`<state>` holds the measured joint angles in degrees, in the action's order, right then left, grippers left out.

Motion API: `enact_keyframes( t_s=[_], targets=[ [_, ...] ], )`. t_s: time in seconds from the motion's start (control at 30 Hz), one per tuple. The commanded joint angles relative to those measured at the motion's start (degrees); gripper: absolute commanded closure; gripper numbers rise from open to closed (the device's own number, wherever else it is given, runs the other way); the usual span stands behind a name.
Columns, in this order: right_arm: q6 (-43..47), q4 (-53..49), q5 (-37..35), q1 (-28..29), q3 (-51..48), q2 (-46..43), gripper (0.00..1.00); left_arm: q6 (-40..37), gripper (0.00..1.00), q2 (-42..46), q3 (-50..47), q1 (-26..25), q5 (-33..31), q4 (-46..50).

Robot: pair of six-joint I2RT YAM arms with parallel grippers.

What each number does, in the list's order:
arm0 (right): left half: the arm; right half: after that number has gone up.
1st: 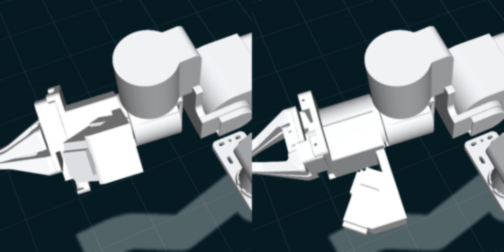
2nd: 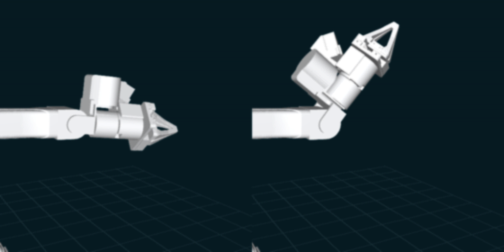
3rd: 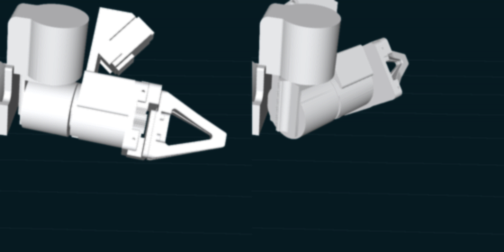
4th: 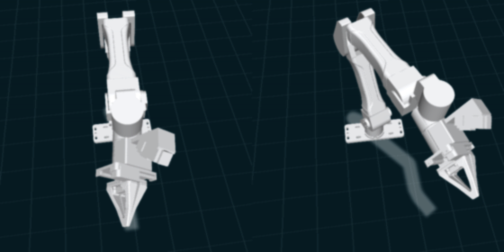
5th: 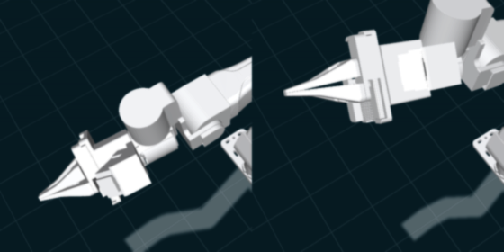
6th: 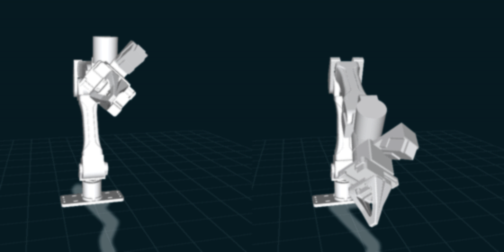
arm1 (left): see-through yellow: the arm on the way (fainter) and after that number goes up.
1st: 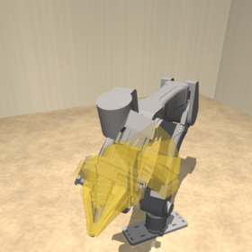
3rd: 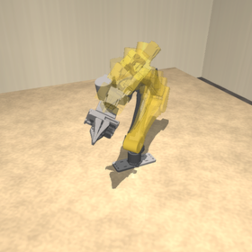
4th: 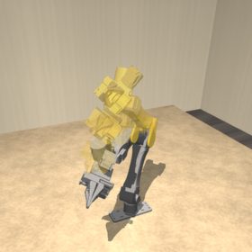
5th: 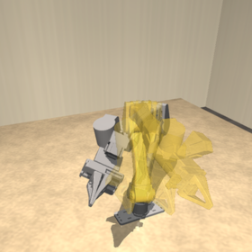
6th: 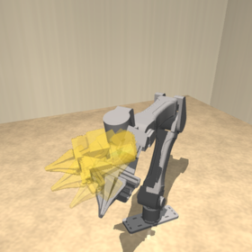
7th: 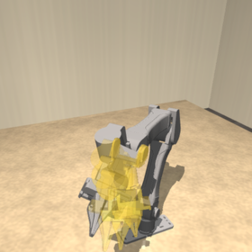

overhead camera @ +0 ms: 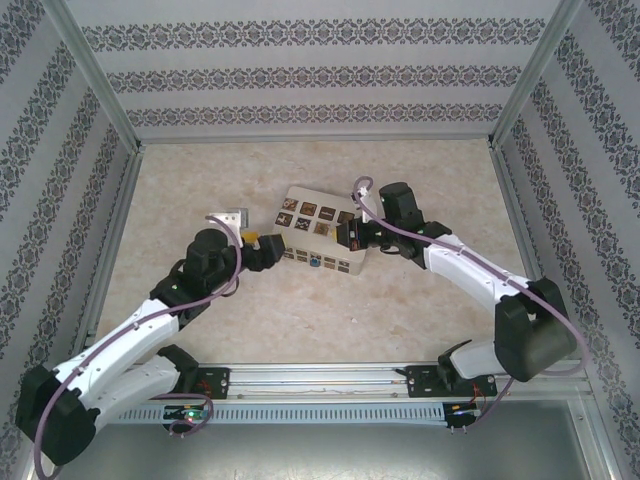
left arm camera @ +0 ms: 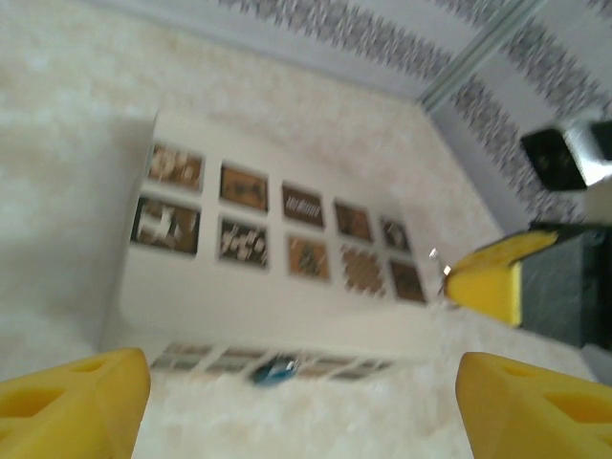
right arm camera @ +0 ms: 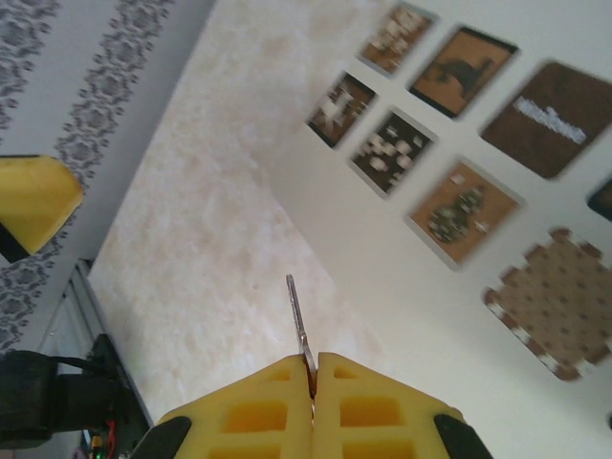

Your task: Unlock the padlock with the key

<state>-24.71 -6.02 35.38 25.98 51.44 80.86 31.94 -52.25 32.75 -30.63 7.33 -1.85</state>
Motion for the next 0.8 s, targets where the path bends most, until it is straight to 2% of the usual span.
enact_keyframes(
  t_s=[0.0,0.17,0.3,0.47,0.77],
  targets=[
    [-0.7,-1.0,0.2,-0.9,-1.2,1.8,1.00,-2.5,0.13,-1.6,-1.6,0.5,3.8,1.6],
    [-2.9,1.6,0.4,-2.0,-2.6,3.3,1.00,-4.2,0.11,-4.6,-4.1,0.1,9.0,-2.4],
    [-4.1,3.4,1.8,-3.7,-3.6,4.7,1.00,-5.2,0.14,-7.8,-5.6,0.2,14.3,-7.9],
    [-4.5,5.7,3.1,-5.7,-4.8,6.1,1.00,-2.1,0.14,-12.5,-5.9,0.3,12.9,-13.9],
    [-4.1,7.0,7.1,-8.4,-4.6,10.2,1.00,4.1,0.14,-25.2,-4.9,0.3,15.1,-29.3]
  ],
)
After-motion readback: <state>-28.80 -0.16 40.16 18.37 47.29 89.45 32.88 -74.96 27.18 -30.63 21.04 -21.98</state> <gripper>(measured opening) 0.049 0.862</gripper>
